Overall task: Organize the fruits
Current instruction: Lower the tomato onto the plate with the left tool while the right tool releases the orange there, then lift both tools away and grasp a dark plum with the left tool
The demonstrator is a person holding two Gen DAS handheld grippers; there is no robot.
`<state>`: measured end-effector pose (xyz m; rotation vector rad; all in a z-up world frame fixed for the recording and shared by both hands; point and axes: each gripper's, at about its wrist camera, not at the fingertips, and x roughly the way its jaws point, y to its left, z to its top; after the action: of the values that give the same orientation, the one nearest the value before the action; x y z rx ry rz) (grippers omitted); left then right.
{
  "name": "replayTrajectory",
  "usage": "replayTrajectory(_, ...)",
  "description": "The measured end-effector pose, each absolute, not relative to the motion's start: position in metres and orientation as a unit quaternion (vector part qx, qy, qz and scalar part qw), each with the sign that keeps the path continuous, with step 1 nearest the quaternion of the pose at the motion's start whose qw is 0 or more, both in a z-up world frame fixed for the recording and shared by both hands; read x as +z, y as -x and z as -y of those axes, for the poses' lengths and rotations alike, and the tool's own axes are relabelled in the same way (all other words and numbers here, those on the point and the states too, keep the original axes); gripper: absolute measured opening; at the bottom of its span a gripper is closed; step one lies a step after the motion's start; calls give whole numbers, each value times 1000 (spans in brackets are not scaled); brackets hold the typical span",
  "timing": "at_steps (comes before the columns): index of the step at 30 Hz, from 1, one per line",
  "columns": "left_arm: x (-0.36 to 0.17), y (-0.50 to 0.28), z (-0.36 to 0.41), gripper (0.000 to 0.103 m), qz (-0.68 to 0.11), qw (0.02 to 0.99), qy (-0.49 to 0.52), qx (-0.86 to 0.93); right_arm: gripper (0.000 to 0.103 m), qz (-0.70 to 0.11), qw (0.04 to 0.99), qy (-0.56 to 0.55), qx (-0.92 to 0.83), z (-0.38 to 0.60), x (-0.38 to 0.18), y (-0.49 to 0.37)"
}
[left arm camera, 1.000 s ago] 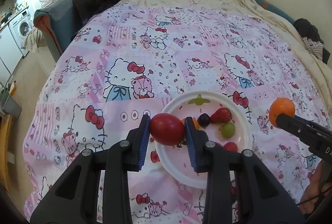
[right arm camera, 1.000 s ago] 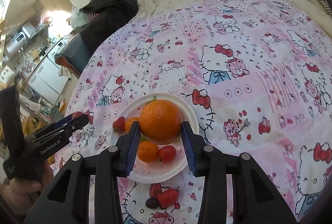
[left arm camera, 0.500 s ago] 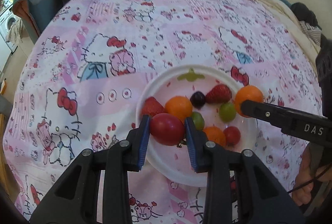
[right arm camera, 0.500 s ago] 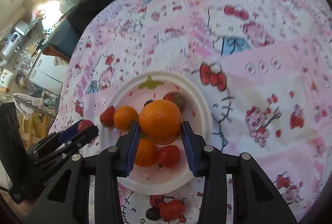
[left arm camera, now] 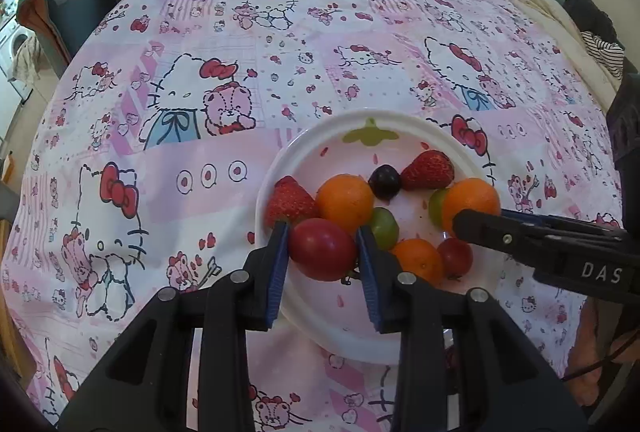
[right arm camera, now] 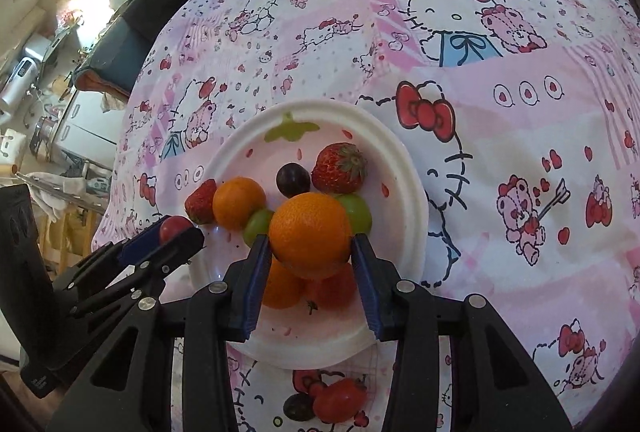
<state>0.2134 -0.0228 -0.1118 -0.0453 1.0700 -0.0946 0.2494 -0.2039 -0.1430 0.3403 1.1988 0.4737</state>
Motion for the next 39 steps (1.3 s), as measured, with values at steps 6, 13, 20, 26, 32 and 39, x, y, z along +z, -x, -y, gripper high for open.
replayTrajectory(6, -114, -211, 26, 31, -509, 860, 3, -39, 45, -563, 782, -153, 221, 201, -145, -250)
replayTrajectory(13, -111, -207, 25, 61, -499, 866, 5, -37, 70, -543, 790, -171, 228, 204, -136, -248)
replayTrajectory(20, -94, -204, 21, 83, -465, 885, 4, -17, 75, -517, 807, -189, 213, 216, -120, -251)
replayTrajectory(26, -83, -194, 16, 83, -456, 889, 26, -24, 90, -486, 830, -187, 201, 221, -101, -241)
replayTrajectory(32, -65, -179, -1, 83, -434, 898, 65, -12, 90, -480, 832, -189, 203, 225, -88, -226)
replayTrajectory(39, -50, -161, -13, 83, -426, 901, 81, -9, 90, -477, 836, -171, 211, 225, -76, -201)
